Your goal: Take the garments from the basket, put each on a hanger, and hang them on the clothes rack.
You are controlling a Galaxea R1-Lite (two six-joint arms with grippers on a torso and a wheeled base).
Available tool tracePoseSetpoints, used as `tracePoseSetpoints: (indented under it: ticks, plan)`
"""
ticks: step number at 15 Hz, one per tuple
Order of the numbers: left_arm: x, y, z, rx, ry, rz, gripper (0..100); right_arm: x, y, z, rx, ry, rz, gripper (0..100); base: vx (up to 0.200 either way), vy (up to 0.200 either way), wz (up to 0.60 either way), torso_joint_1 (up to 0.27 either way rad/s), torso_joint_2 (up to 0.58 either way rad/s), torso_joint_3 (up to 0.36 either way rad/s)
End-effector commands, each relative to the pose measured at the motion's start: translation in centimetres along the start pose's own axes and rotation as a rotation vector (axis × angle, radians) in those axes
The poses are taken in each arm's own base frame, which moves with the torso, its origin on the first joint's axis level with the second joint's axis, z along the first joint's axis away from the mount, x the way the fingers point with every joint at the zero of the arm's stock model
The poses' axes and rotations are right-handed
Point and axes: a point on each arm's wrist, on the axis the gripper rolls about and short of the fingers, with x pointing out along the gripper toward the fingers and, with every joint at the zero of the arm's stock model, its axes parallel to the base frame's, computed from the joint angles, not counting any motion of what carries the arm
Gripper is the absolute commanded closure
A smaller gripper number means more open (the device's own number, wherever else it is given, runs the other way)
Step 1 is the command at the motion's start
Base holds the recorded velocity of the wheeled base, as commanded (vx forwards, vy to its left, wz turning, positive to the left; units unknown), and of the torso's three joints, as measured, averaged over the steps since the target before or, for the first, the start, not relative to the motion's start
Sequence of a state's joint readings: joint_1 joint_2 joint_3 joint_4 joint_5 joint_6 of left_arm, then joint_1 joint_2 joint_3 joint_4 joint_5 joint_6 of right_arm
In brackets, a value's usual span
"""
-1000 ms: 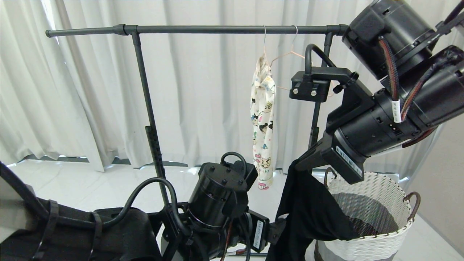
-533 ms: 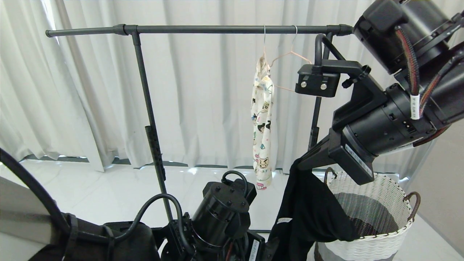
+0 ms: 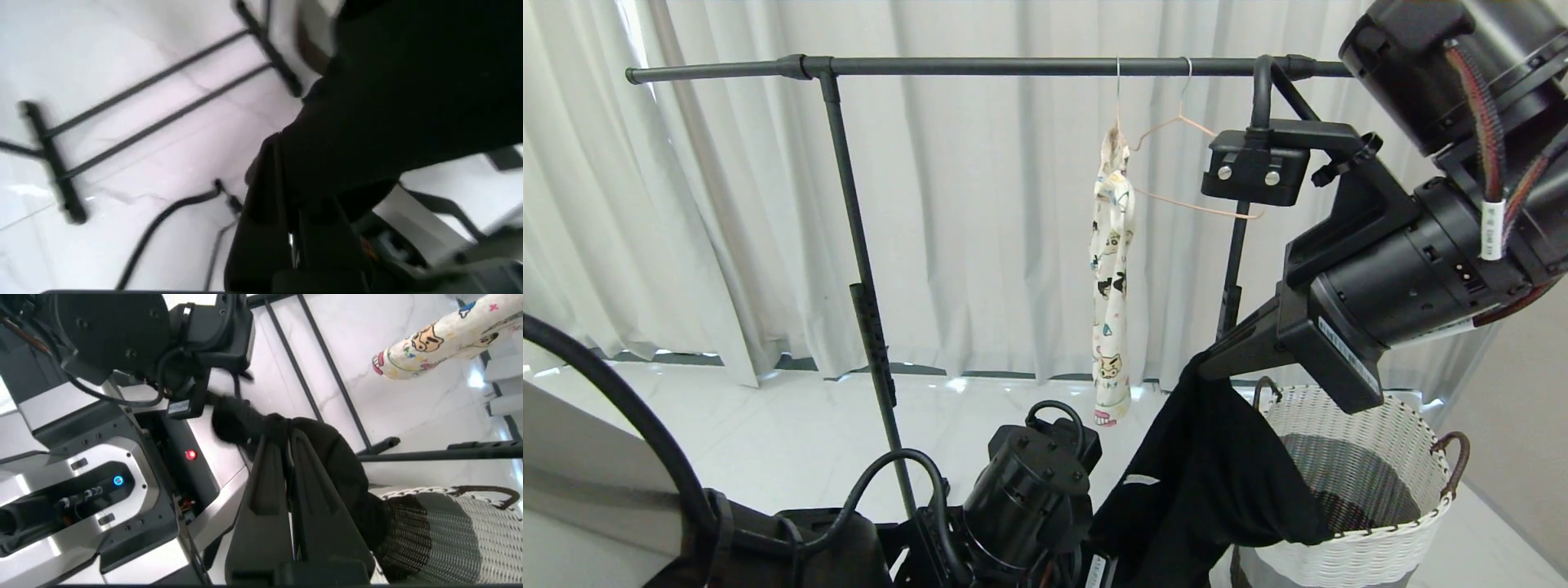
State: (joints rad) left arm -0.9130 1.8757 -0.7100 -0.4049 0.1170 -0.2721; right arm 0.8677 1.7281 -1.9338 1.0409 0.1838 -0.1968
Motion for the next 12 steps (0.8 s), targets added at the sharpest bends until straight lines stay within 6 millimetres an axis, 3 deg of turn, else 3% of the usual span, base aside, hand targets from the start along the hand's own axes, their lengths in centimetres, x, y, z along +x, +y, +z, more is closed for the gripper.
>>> tracePoseSetpoints:
  ticks: [1,4,6,9,12]
  plan:
    - [-0.1,0.5,-1.1,0.005,0.02,0.064,100,-0.3,0.0,-0.2,0.03,0.001,-0.004,100,0.0,0.0,0.0,0.0,0.0,0.0]
    - [-1.9,3.0,-1.4,-0.055,-0.05,0.14,100,1.0,-0.2,-1.6,0.101,0.027,-0.008,100,0.0,0.0,0.0,0.0,0.0,0.0]
    - [-4.1,4.7,-0.2,-0.102,-0.139,0.169,100,2.4,-0.5,-1.8,0.094,-0.016,-0.03,100,0.0,0.0,0.0,0.0,0.0,0.0]
    - [-8.3,6.7,0.9,-0.097,-0.217,0.188,100,3.1,-0.6,-1.3,0.085,-0.04,-0.059,100,0.0,0.0,0.0,0.0,0.0,0.0]
    - [-14.8,7.5,2.1,-0.087,-0.217,0.168,100,4.0,-0.5,0.0,0.057,-0.141,-0.063,100,0.0,0.0,0.0,0.0,0.0,0.0]
